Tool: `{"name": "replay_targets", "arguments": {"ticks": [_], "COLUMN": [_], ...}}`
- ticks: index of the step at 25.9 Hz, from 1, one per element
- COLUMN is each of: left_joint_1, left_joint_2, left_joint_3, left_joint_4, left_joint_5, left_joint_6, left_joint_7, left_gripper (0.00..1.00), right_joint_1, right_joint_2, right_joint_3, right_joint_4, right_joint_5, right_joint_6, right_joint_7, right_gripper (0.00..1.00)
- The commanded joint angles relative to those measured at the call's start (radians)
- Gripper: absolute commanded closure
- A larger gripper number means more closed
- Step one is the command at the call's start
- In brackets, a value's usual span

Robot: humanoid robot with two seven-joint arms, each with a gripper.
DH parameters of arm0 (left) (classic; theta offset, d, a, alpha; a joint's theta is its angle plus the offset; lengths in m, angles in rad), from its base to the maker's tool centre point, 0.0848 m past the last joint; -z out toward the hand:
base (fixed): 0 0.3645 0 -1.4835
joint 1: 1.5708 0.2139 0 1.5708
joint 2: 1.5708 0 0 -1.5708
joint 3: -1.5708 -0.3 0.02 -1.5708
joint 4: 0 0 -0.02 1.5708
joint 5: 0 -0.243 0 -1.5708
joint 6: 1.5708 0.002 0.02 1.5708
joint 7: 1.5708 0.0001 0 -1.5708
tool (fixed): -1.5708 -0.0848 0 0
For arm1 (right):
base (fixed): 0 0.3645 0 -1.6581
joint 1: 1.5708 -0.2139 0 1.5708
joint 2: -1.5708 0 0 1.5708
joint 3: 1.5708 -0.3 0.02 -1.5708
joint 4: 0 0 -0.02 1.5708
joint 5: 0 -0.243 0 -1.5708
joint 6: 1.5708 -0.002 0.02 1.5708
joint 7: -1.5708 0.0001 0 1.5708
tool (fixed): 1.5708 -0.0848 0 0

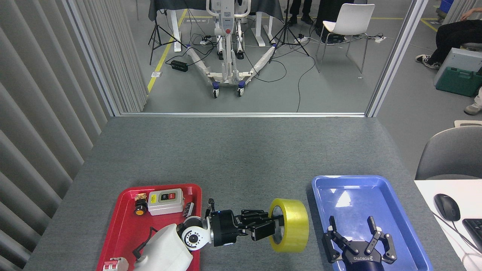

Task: Place and move tape with both arms
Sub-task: 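Carry the tape roll with the left gripper toward the blue tray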

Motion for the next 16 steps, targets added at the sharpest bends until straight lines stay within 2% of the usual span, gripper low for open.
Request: {"name": "replay_targets", "arguments": {"ticks": [1, 3, 8, 11, 13, 16], "left_joint_1": [-0.003, -0.003, -0.003, 0.003, 0.003, 0.001], "left_joint_2": [0.021, 0.048, 0.103, 0.132, 0.145, 0.146], "left_joint_3": [-0.044, -0.049, -0.081, -0.083, -0.095, -0.118], "left_joint_4": [-0.022, -0.054, -0.126, -0.167, -0.184, -0.184], "left_joint_5": [0.002, 0.007, 0.013, 0.013, 0.013, 0.012], "left_joint_6": [0.000, 0.000, 0.000, 0.000, 0.000, 0.000], "left_joint_7": [0.003, 0.006, 0.049, 0.078, 0.086, 0.127], "left_gripper": [1.00, 1.00, 1.00, 1.00, 1.00, 1.00], "right_joint_1": [0.016, 0.023, 0.027, 0.024, 0.026, 0.026], "right_joint_2": [-0.024, -0.058, -0.103, -0.130, -0.164, -0.193], "right_joint_3": [0.018, 0.012, -0.016, -0.016, -0.019, -0.060], "right_joint_4": [-0.023, -0.024, -0.029, -0.029, -0.024, -0.006], "right_joint_5": [-0.079, -0.140, -0.151, -0.177, -0.219, -0.266], "right_joint_6": [-0.008, -0.011, -0.029, -0.085, -0.180, -0.447], "right_joint_7": [0.000, -0.005, -0.008, -0.012, -0.040, -0.111], "right_gripper": [0.00, 0.00, 0.00, 0.00, 0.00, 0.00]}}
